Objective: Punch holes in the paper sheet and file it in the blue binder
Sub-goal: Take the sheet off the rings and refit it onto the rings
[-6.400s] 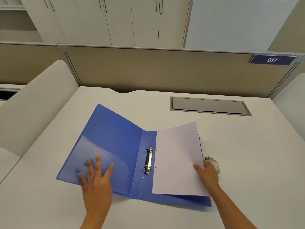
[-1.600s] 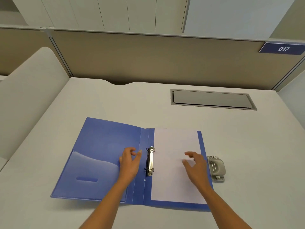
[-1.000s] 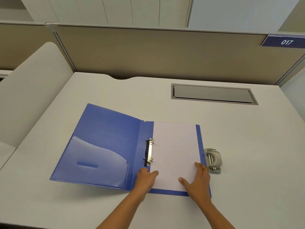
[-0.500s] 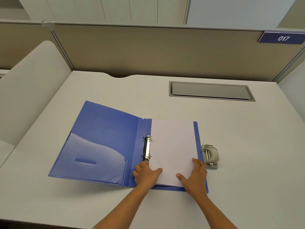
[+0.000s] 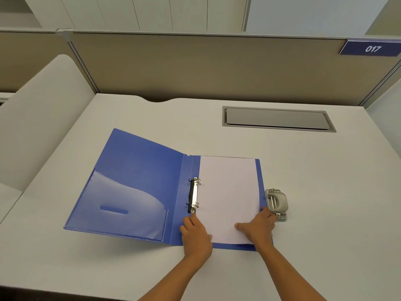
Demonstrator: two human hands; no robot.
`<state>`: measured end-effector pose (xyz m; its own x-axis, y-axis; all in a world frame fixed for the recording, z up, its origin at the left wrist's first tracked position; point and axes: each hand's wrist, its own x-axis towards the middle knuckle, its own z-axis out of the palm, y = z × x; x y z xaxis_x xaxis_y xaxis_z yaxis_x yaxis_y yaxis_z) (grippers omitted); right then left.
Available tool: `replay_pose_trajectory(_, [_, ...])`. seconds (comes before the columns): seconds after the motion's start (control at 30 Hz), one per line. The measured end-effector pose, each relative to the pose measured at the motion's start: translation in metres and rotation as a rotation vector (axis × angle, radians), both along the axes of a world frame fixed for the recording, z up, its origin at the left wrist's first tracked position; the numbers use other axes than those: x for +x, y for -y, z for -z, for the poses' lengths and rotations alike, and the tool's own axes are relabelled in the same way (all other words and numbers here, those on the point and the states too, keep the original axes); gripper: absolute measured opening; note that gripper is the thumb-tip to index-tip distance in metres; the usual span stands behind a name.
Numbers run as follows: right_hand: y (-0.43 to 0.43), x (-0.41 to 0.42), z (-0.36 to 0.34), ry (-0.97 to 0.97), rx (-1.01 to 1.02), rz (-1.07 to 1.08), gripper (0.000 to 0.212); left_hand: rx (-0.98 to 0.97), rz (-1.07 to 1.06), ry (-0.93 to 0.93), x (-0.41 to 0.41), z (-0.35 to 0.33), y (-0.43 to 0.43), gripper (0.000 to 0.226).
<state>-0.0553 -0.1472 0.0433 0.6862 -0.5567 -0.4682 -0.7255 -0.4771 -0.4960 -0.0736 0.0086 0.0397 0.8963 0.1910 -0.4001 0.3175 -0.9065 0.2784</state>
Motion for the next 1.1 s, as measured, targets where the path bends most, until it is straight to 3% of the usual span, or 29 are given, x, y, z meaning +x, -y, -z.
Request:
replay_pose_trajectory(0.2, [0.009, 0.010, 0.006, 0.083, 0.384, 0.149, 0.109, 0.021, 0.019, 0.002, 0.004, 0.003, 0.001, 0.075])
replay_pose_trajectory(0.3, [0.014, 0.018, -0.002, 0.100, 0.596, 0.158, 0.055, 0.031, 0.028, -0.010, 0.007, 0.004, -0.001, 0.076])
replay_pose_trajectory(0.37, [0.017, 0.022, -0.007, 0.110, 0.631, 0.150, 0.041, 0.030, 0.031, -0.010, 0.008, 0.004, -0.002, 0.076])
replay_pose_trajectory(0.67, [0.022, 0.034, -0.016, 0.134, 0.850, 0.244, 0.063, 0.003, 0.028, -0.025, 0.010, 0.006, -0.003, 0.076])
replay_pose_trajectory(0.8, [0.012, 0.033, -0.028, 0.093, 1.008, 0.145, 0.043, -0.017, 0.021, -0.039, 0.013, 0.005, -0.005, 0.077])
replay_pose_trajectory(0.93, [0.004, 0.030, -0.036, 0.014, 1.130, 0.032, 0.047, -0.035, 0.020, -0.042, 0.013, 0.004, -0.006, 0.077])
replay_pose_trajectory(1.03, [0.008, 0.029, -0.037, 0.048, 1.121, 0.012, 0.043, -0.049, 0.018, -0.041, 0.012, 0.004, -0.007, 0.076])
replay_pose_trajectory(1.1, [0.015, 0.030, -0.039, 0.158, 0.976, 0.015, 0.044, -0.064, 0.017, -0.042, 0.012, 0.005, -0.008, 0.075])
